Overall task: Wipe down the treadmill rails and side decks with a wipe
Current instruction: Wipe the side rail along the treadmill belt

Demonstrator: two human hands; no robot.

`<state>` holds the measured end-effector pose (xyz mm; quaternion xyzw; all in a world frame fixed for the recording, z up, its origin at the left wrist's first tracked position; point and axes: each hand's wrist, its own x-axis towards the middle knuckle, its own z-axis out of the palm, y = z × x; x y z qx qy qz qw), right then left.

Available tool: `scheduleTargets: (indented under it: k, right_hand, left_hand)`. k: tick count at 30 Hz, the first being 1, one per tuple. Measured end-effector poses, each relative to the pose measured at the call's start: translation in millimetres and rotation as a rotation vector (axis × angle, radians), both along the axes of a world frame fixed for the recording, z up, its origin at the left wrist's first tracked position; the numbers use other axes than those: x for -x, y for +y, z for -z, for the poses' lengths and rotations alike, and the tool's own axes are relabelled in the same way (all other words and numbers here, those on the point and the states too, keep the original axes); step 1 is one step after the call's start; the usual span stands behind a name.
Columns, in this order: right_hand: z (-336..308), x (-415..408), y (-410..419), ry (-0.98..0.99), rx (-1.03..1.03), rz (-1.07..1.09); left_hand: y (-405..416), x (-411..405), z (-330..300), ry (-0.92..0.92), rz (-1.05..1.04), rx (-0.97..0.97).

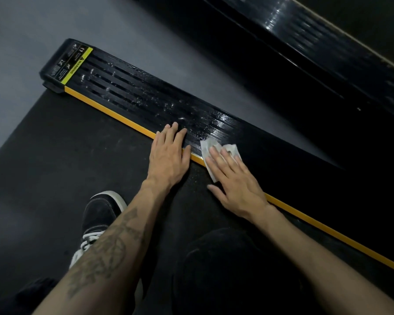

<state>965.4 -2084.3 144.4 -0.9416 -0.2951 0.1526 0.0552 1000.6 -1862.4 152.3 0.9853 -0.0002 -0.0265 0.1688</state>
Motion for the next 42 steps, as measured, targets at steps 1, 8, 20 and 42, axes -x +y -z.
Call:
scheduleTargets:
  k: [1,8,20,42]
  right_hand:
    - [0,2,-9,-0.004,0.011,-0.001]
    - [-1,-24,29,0.015,-0.014,0.269]
    - [-8,-13,-6,0.047,-0.062,0.146]
    - [-2,-21,65,0.057,-0.049,0.230]
  left_hand:
    - [0,0,0,0.000,0.001,-0.001]
    - [-3,0,-1,0.001,-0.015,0.009]
    - [0,-1,-4,0.014,0.001,0.005]
    - [9,-3,-5,-0.005,0.041,-0.008]
